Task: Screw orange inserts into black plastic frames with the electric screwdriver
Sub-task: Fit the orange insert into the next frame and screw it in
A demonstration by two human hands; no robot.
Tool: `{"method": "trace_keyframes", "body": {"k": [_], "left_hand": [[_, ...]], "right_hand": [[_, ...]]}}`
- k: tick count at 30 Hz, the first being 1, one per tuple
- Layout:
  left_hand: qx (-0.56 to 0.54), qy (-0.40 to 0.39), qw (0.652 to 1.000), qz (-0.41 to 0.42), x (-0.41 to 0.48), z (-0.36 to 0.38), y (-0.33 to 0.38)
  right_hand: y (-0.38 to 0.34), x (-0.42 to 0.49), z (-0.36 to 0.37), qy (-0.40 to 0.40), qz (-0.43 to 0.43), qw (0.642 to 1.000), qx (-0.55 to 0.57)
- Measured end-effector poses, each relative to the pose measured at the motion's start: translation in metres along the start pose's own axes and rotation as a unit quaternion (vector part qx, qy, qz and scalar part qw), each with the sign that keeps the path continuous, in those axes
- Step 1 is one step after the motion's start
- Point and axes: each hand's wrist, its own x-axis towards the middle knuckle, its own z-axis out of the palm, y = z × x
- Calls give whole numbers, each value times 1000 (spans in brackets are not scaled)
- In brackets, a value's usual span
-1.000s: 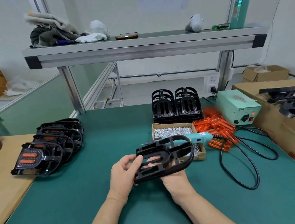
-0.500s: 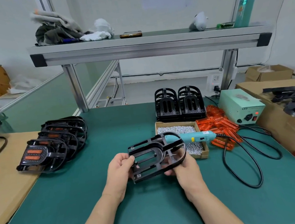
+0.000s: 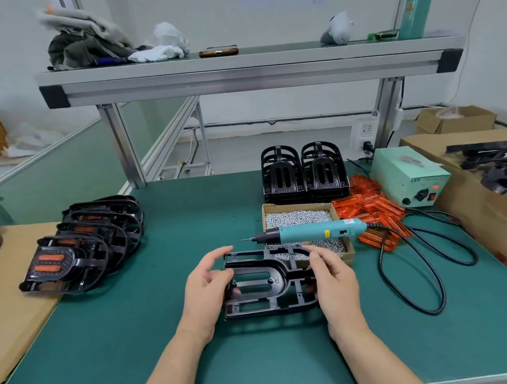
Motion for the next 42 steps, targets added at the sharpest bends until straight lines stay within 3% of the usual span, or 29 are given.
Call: {"method": "trace_keyframes", "body": {"k": [5, 11, 17, 25, 33, 42], "left_hand": [[52, 12, 999, 7, -7, 5, 7], [195, 53, 977, 65, -9, 9, 6], [262, 37, 962, 61, -6, 13, 1], [207, 64, 975, 57, -6, 13, 0], [213, 61, 973, 64, -5, 13, -1], [213, 58, 973, 69, -6, 12, -4]], "right_hand": [[8, 5, -3, 9, -5, 999, -39], [12, 3, -3, -6, -30, 993, -111], [13, 2, -3, -12, -47, 989, -140], [9, 9, -10, 60, -81, 992, -70], [3, 49, -52, 189, 64, 978, 57], [-18, 80, -73, 180, 138, 968, 109]]}}
